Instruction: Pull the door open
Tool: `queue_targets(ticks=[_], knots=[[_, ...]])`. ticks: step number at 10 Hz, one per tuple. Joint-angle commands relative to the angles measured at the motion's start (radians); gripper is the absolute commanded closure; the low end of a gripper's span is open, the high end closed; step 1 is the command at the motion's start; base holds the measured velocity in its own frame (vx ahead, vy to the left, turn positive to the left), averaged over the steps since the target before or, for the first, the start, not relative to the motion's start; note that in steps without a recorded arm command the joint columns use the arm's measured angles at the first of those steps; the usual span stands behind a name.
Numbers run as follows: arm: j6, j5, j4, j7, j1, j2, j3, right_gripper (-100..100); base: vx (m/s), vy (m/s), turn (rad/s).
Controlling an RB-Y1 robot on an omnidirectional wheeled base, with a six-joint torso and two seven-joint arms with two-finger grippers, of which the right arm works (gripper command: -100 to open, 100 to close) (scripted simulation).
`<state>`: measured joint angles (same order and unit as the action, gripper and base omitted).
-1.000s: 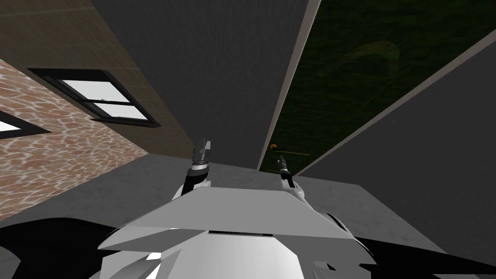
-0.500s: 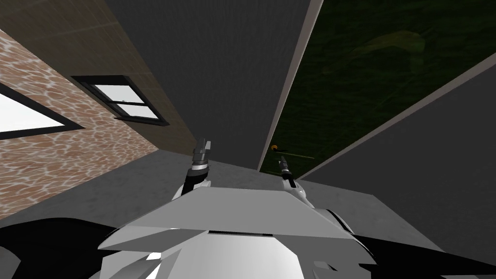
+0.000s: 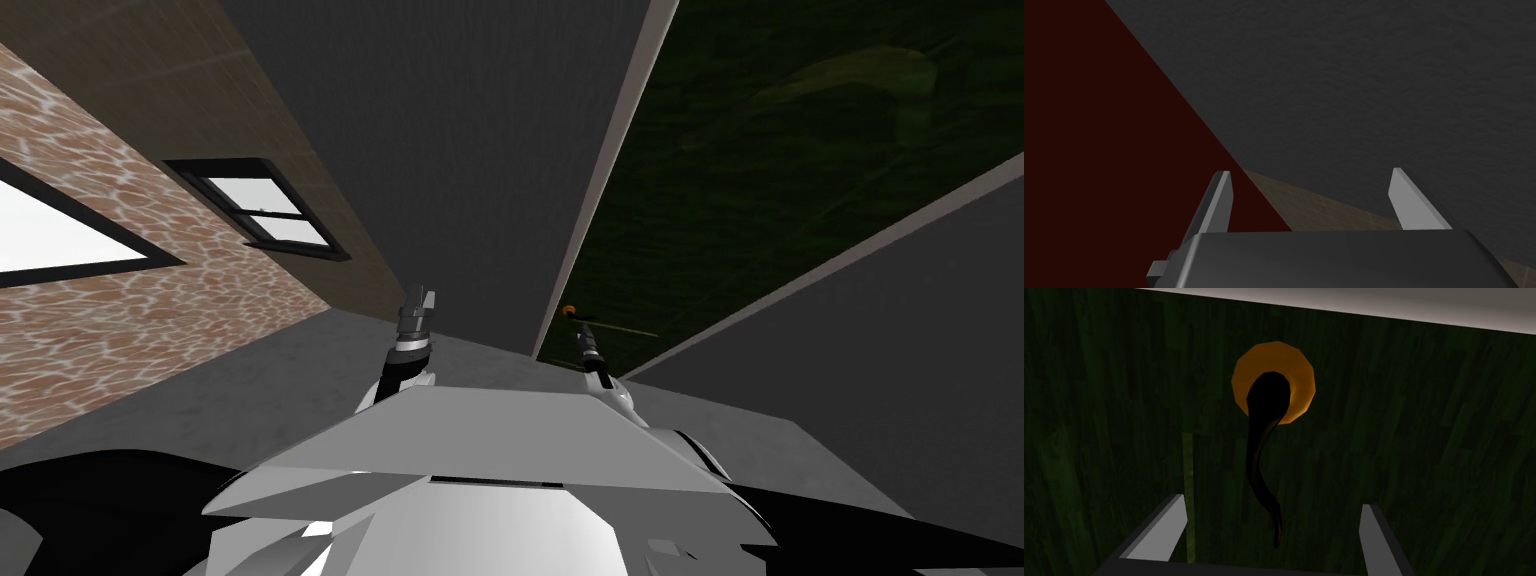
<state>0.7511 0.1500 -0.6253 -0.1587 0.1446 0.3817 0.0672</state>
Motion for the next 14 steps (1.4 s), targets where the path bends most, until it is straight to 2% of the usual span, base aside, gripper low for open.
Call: queue_targets(ticks=[1,6,7,12,14], knots=[[0.003,0.004,0.001,0.001,-0.005,0.001,0.007,-100,0.200,-0.044,0.060],[0.013,0.010,0.016,0.002,-0.008,0.005,0.020,-100,0.188,-0.047,0.054],[0.013,0.010,0.016,0.002,-0.008,0.005,0.020,100,-0.012,0.001,-0.010],[0.013,0.010,0.016,0.002,-0.008,0.005,0.020,100,-0.018,0.003,-0.002],[0.020,0.000,0.012,-0.022,-0.018,0.017,-0.001,100,-0.142,-0.067,0.104]])
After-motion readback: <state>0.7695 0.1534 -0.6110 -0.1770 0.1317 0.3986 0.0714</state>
